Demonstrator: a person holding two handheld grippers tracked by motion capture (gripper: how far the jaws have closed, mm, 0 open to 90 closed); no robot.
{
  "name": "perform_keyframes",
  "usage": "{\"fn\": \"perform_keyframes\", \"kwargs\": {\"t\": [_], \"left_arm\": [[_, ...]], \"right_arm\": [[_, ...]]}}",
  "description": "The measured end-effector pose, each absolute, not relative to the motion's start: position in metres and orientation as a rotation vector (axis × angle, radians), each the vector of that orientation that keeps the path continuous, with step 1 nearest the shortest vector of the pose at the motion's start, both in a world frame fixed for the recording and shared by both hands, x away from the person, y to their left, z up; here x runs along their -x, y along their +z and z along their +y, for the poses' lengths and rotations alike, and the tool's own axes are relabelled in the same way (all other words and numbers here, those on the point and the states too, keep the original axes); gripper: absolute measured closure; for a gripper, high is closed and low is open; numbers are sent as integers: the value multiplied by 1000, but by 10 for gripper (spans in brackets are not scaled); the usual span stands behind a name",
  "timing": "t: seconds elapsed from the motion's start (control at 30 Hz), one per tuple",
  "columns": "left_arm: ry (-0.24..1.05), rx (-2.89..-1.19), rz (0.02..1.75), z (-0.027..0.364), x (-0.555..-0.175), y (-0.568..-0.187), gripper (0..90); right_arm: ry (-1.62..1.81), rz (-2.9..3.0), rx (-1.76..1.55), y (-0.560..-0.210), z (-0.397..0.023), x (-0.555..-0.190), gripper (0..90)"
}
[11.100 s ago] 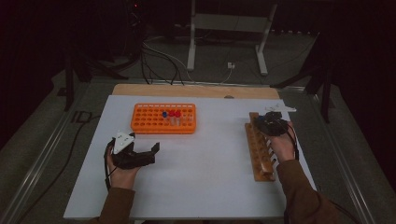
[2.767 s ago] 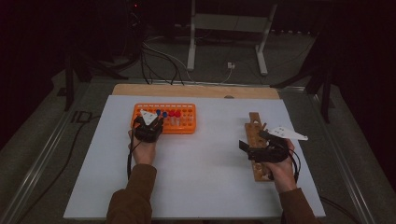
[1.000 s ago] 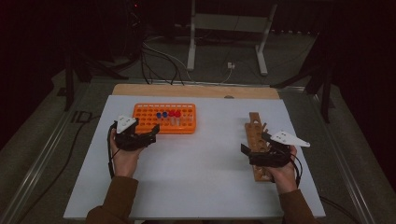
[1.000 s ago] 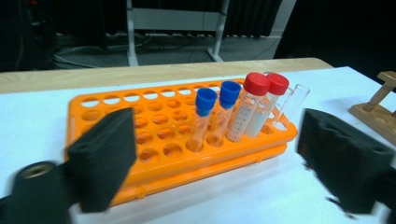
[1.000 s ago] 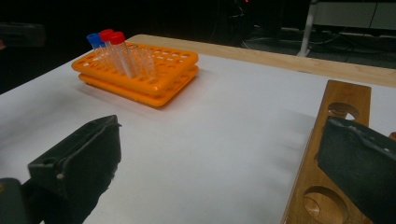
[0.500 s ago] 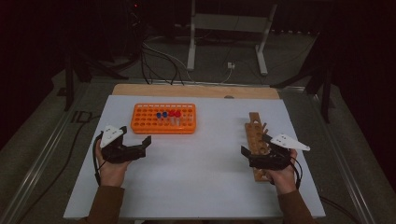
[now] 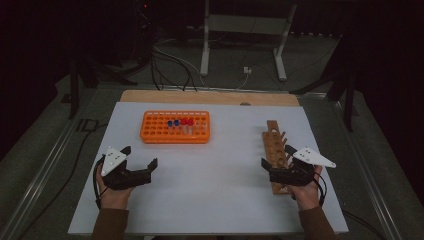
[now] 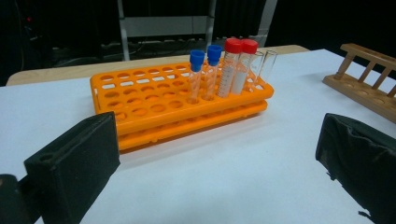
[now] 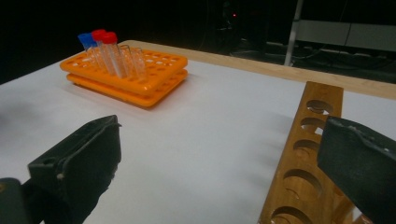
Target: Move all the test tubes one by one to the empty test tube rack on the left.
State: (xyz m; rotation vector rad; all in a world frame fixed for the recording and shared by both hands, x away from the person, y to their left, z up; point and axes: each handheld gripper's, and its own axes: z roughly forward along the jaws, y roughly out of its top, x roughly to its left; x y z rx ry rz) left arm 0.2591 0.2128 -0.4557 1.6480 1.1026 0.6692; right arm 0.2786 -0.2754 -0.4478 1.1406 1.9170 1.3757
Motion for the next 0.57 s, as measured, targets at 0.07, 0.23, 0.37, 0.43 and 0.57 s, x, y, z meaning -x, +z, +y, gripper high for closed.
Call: {"fn": "perform_keyframes", "kwargs": {"t": [0.07,0.23,0.37,0.43,0.57], "left_arm": [[680,-1640,1101,213,-257,-455,7],[725,-1621,1096,217,-250,-454,7],[741,-1593,1096,221,-247,-454,7],[740,-1579,1100,223,-246,-454,7],[736,-1569,1113,224,-246,-455,7]], "right_arm": [[1384,1916,-1144,-448,-276,-278,0],[1381,1916,-1118,-450,-275,-275,0],[1390,1912,-1110,-450,-276,-274,0],[1390,1908,-1106,-451,-277,-274,0],[1385,1909,-1112,-451,-279,-274,0]]}}
